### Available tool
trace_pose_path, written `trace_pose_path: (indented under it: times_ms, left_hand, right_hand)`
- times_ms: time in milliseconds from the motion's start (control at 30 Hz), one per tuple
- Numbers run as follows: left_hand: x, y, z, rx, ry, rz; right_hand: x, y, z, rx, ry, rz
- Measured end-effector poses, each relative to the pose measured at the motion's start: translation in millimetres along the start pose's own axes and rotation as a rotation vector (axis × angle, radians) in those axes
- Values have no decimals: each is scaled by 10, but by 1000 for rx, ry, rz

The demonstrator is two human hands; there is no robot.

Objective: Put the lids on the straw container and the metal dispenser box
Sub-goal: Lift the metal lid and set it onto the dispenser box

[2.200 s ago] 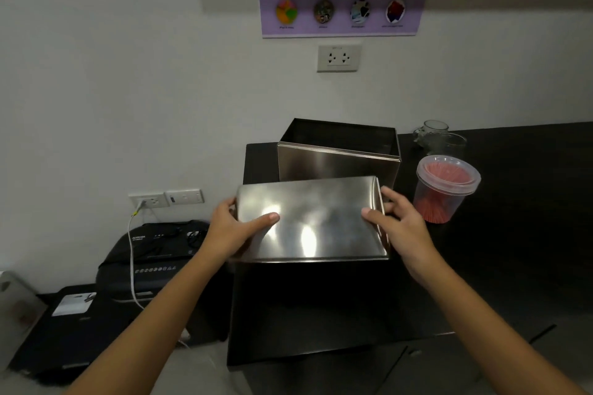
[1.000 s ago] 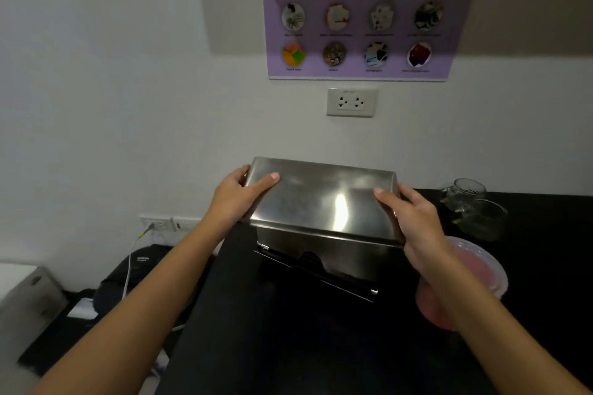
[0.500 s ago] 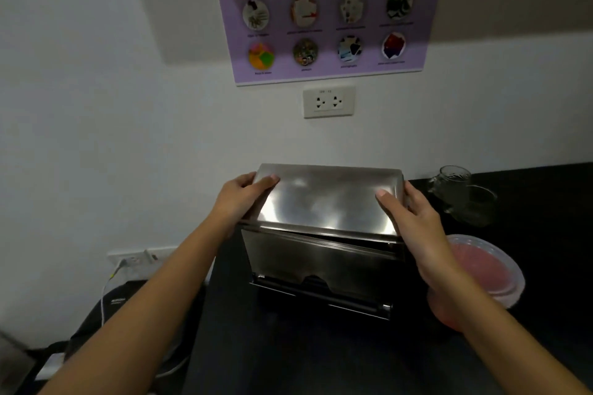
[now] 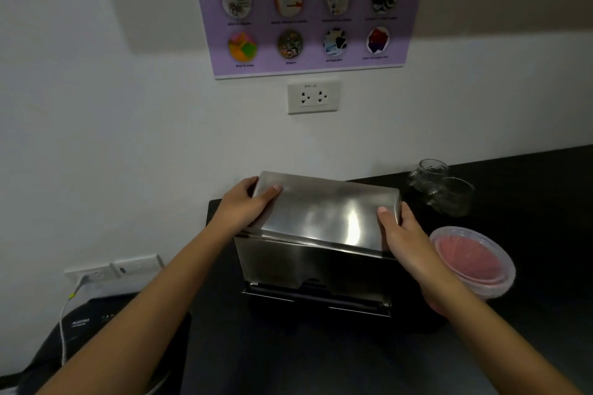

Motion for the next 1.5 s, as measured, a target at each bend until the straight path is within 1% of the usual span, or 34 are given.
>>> trace_pose_path:
  times_ms: [200, 367, 567, 733, 867, 1000, 1333, 1500]
  left_hand:
    - [18, 51, -13, 11, 1, 5]
    - [25, 92, 9, -1, -2, -36]
    - [49, 111, 32, -43, 25, -7]
    - [56, 115, 65, -68, 47, 21]
    - [56, 129, 74, -88, 52, -31]
    - [60, 125, 75, -90, 61, -24]
    - [53, 128, 102, -57, 58, 58]
    - [60, 145, 94, -48, 63, 54]
  right_hand:
    - [28, -37, 28, 43, 16, -58]
    - [31, -11, 76, 34, 10, -107]
    - [40, 14, 111, 28, 2, -146]
    - [49, -3, 136, 41, 25, -152]
    - [52, -13, 150, 45, 28, -154]
    - [54, -31, 165, 48, 31, -145]
    - [59, -31, 177, 30, 33, -156]
    - [58, -30, 195, 27, 24, -162]
Point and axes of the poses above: each hand's wrist, its own z-axis towards the middle knuckle, its own x-axis out of the palm, y = z × x, the point moved 3 cm from there along z, towards the middle knuckle, and after that the axes turned 1 degree about -x, right-handed, at the moved point
